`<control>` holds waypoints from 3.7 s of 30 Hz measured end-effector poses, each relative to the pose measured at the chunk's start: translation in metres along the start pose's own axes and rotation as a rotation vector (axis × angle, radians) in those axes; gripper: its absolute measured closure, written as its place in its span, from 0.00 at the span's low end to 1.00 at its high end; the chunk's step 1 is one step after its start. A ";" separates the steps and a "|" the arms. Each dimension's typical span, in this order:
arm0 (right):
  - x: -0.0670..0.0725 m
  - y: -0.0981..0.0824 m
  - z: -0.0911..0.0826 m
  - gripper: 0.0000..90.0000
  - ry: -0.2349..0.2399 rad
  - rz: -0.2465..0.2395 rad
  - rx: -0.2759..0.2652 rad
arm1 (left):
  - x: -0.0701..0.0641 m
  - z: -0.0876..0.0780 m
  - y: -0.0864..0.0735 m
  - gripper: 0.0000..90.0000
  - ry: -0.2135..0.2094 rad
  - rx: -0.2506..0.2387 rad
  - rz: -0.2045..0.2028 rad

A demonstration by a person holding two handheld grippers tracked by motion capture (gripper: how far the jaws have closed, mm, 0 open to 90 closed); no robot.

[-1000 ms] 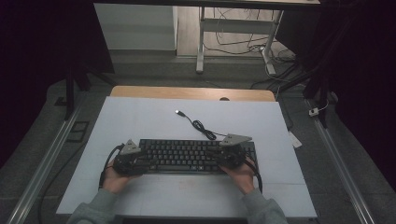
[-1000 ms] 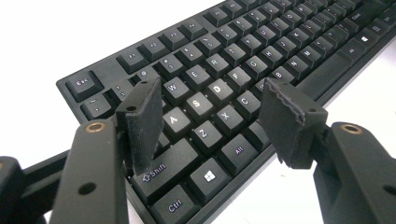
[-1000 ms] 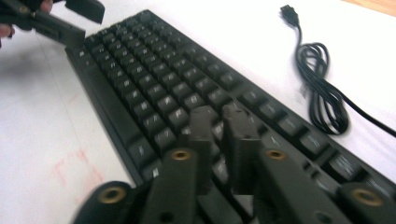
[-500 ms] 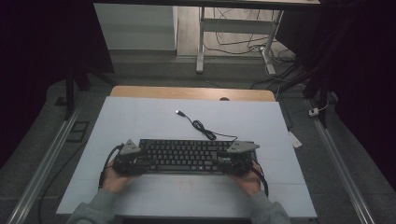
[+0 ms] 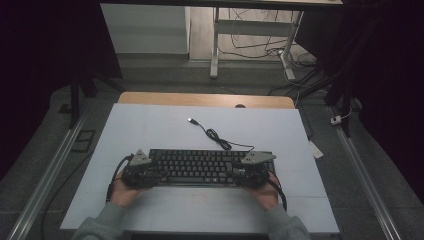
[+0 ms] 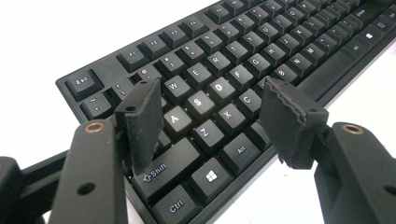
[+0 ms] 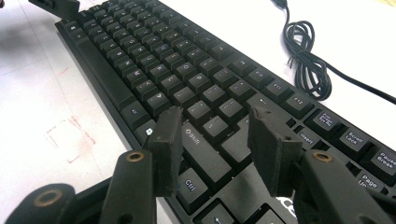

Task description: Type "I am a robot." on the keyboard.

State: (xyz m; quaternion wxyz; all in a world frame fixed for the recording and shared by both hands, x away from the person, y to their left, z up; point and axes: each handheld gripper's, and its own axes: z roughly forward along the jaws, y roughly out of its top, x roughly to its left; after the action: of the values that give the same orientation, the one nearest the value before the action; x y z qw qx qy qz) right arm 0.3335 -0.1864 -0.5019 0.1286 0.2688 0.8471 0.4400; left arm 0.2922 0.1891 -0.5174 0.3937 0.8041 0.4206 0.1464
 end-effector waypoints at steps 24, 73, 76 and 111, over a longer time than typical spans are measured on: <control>0.000 0.000 0.002 0.61 -0.004 -0.006 0.013 | -0.018 0.012 0.014 0.47 -0.090 -0.032 -0.027; 0.000 0.000 0.005 0.60 -0.009 -0.015 0.022 | -0.041 0.051 0.027 0.98 -0.110 0.063 0.099; 0.000 0.000 0.005 0.60 -0.010 -0.015 0.023 | -0.041 0.052 0.027 0.98 -0.106 0.070 0.098; -0.001 0.000 0.002 0.59 -0.022 -0.015 0.027 | -0.001 0.003 0.020 0.52 -0.035 -0.064 -0.036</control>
State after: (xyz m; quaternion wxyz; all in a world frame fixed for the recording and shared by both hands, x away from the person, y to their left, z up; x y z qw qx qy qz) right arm 0.3357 -0.1858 -0.5037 0.1375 0.2690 0.8535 0.4246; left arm 0.3044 0.1798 -0.5037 0.4294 0.7858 0.4231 0.1385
